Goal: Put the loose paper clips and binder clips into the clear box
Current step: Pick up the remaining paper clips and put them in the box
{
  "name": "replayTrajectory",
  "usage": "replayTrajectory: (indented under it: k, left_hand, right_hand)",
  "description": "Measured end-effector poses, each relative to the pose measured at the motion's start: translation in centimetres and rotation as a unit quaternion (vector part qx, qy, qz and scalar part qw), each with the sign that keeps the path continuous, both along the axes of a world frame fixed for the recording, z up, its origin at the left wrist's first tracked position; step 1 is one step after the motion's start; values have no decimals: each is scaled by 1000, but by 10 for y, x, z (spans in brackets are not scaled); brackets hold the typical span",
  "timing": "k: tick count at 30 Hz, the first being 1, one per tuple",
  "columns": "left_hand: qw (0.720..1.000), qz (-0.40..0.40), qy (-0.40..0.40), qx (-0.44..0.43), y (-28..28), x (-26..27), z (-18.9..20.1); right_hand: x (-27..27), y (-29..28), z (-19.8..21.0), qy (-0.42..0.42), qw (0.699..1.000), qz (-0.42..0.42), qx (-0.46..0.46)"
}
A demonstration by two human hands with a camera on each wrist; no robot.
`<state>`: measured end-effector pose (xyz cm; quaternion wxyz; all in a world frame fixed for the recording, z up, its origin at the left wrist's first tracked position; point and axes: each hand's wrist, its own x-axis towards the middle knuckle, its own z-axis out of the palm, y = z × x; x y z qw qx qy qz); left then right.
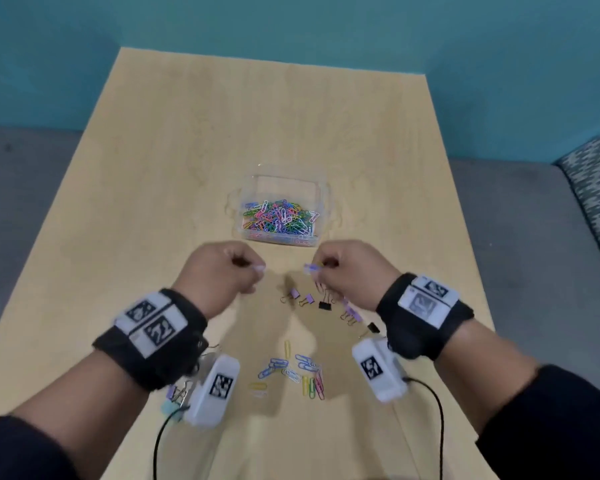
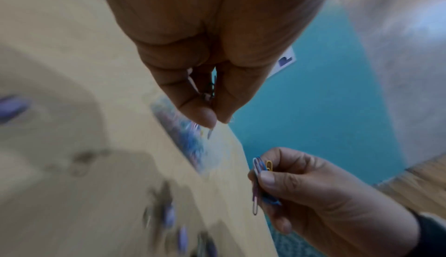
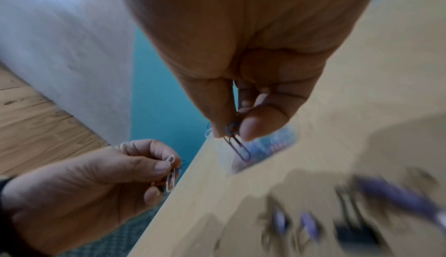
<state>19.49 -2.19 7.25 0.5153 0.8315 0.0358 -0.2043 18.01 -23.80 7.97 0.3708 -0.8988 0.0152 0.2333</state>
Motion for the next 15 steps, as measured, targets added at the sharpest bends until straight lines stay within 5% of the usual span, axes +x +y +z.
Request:
replayTrajectory:
  k: [9, 15]
  left_hand:
    - [987, -33, -114, 106, -32, 89, 3]
    - [975, -85, -140, 151, 4, 11, -6]
  right_hand:
    - [93, 18, 7, -87, 987, 20, -133]
    - [4, 4, 7, -147, 979, 60, -126]
